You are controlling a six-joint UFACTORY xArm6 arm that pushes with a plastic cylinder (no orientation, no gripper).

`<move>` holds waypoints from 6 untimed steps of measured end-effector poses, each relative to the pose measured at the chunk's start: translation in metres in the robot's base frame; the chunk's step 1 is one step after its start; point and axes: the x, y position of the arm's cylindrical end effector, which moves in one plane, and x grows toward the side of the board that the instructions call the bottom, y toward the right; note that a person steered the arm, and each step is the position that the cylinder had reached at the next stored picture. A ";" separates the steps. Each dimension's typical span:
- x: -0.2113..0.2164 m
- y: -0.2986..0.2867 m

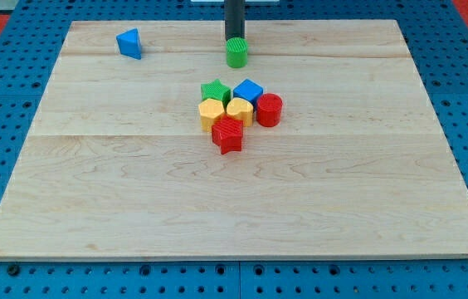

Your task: Slide the green circle center right

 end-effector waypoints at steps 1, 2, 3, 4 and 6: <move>0.023 -0.004; 0.037 -0.026; 0.058 -0.055; 0.055 -0.030; 0.056 0.035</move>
